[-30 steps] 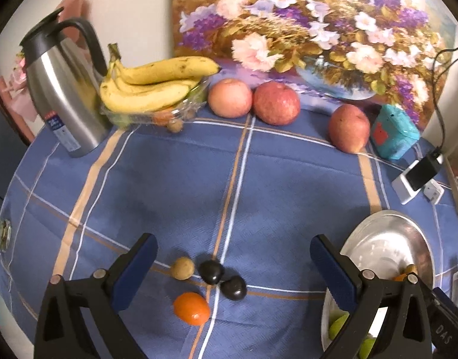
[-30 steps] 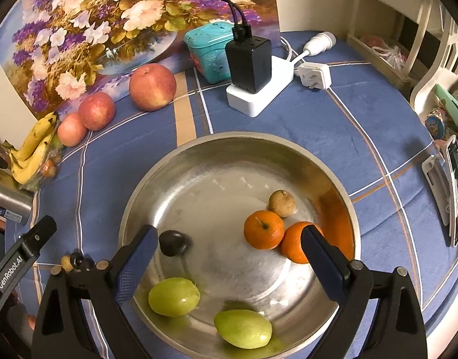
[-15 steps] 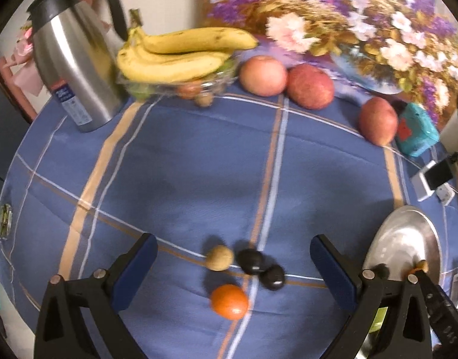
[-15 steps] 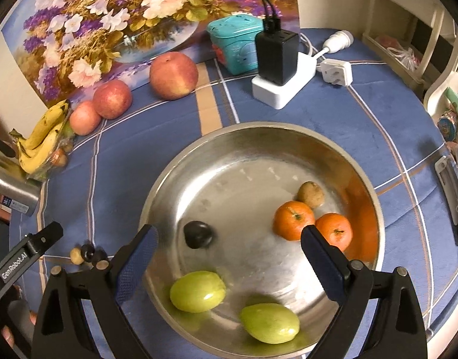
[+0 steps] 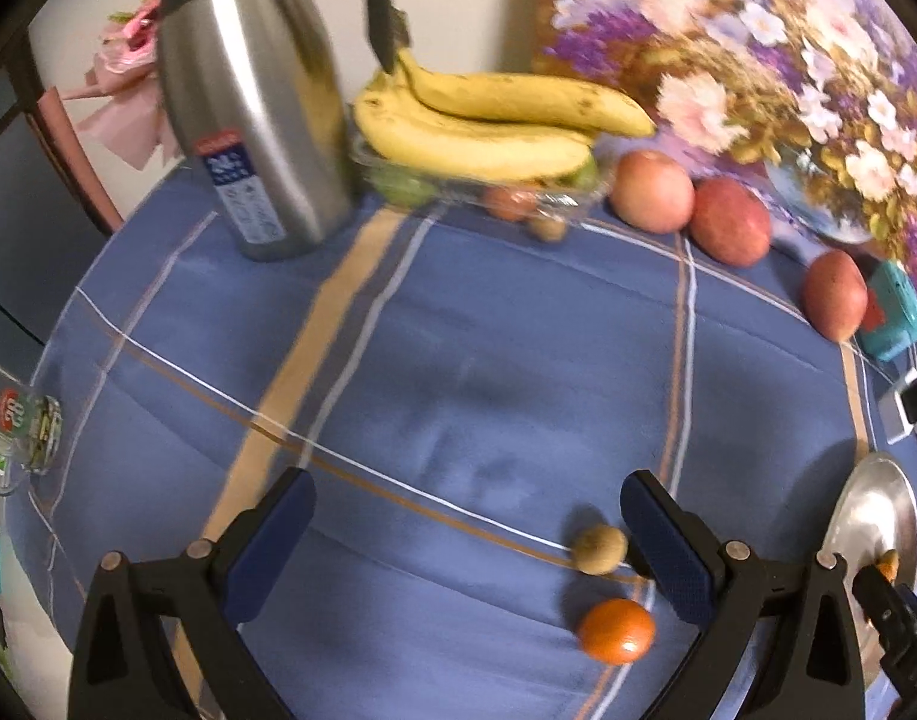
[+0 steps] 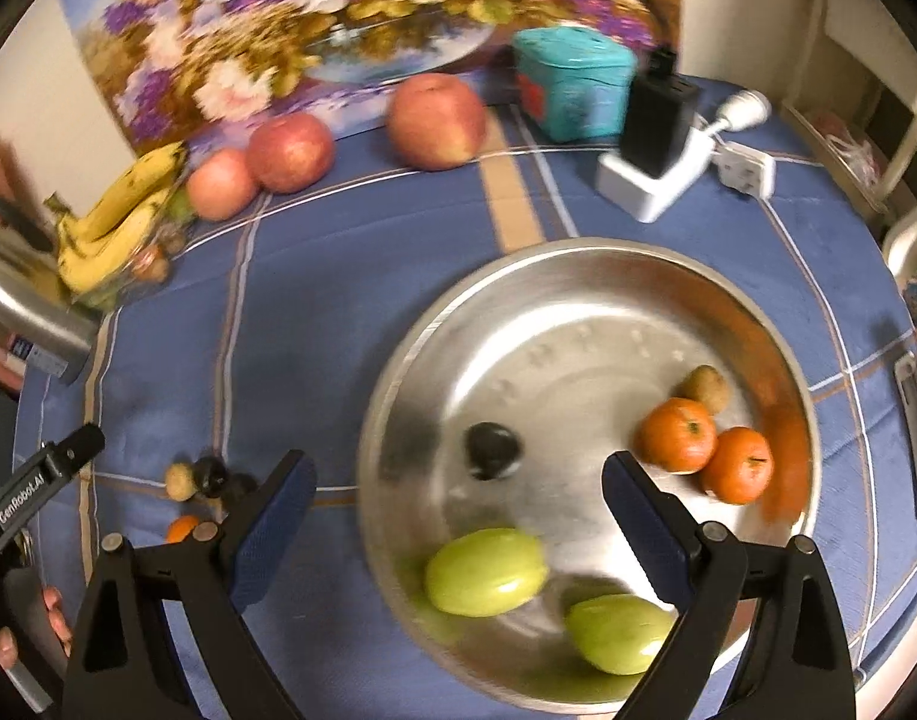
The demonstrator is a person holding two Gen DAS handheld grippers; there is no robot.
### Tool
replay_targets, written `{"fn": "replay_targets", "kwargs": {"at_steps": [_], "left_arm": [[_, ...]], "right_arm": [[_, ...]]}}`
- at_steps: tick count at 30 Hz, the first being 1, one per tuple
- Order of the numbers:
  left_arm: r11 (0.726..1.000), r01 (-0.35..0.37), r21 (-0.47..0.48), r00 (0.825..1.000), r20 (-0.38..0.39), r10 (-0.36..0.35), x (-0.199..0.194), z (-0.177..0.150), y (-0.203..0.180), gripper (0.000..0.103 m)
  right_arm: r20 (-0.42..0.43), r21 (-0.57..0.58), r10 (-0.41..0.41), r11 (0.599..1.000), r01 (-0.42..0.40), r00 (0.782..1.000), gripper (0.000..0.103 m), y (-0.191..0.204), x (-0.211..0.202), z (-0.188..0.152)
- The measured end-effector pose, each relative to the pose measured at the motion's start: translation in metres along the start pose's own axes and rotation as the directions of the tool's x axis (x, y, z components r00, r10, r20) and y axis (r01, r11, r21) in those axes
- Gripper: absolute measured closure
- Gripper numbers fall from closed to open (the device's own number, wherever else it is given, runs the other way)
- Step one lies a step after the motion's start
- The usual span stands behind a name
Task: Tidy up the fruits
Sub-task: 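Withdraw both open tools from the bowl back to the remaining fruits on the cloth, then grasp a dark round fruit with the right tool while the left tool grasps the tan fruit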
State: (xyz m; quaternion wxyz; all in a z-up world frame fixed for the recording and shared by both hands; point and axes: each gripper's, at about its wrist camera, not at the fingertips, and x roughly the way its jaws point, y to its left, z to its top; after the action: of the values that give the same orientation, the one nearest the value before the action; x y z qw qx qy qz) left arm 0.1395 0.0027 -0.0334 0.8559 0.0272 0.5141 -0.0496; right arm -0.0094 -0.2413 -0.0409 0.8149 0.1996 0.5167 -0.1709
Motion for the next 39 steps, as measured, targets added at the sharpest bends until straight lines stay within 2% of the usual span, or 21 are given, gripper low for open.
{"fn": "replay_targets", "kwargs": {"at_steps": [6,11,13,17,21,24,26,28,31,35,39], "left_arm": [[0.998,0.029,-0.057,0.999,0.033,-0.027,-0.007,0.006,0.022,0.000],[0.993,0.059,-0.106,0.998,0.027,-0.056,-0.005,0.007,0.035,0.000],[0.991,0.085,-0.107,0.996,0.020,-0.084,-0.004,0.007,0.036,0.000],[0.992,0.090,-0.088,0.996,0.017,-0.089,-0.001,0.007,0.031,0.000],[0.988,0.138,-0.073,0.990,-0.010,-0.139,0.007,0.004,0.025,0.000],[0.987,0.150,-0.058,0.988,-0.028,-0.152,0.014,0.002,0.019,0.000],[0.985,0.164,-0.047,0.985,-0.050,-0.166,0.019,0.001,0.015,0.000],[0.981,0.189,-0.047,0.979,-0.073,-0.192,0.025,-0.002,0.012,0.001],[0.975,0.218,-0.041,0.970,-0.100,-0.221,0.030,-0.006,0.007,0.002],[0.969,0.246,-0.018,0.960,-0.133,-0.247,0.034,-0.009,-0.001,0.011],[0.962,0.273,-0.020,0.948,-0.167,-0.272,0.039,-0.012,-0.004,0.015]], "right_arm": [[0.001,-0.066,0.052,0.996,-0.051,0.999,0.007,0.035,0.001,-0.003],[0.020,-0.136,0.105,0.986,-0.101,0.994,0.007,0.064,-0.002,-0.007],[0.023,-0.164,0.116,0.980,-0.111,0.993,0.007,0.074,-0.001,-0.009],[0.021,-0.203,0.124,0.972,-0.117,0.992,0.007,0.086,0.005,-0.012],[0.016,-0.216,0.135,0.968,-0.128,0.991,0.008,0.091,0.012,-0.015],[0.001,-0.228,0.144,0.963,-0.140,0.990,0.019,0.093,0.020,-0.017],[-0.011,-0.234,0.144,0.962,-0.143,0.989,0.023,0.094,0.024,-0.019],[-0.025,-0.239,0.151,0.959,-0.152,0.988,0.033,0.096,0.029,-0.020],[-0.047,-0.236,0.162,0.957,-0.169,0.986,0.039,0.097,0.036,-0.022],[-0.081,-0.223,0.186,0.954,-0.200,0.979,0.048,0.099,0.045,-0.025],[-0.109,-0.207,0.204,0.953,-0.223,0.973,0.056,0.098,0.053,-0.029]]}}
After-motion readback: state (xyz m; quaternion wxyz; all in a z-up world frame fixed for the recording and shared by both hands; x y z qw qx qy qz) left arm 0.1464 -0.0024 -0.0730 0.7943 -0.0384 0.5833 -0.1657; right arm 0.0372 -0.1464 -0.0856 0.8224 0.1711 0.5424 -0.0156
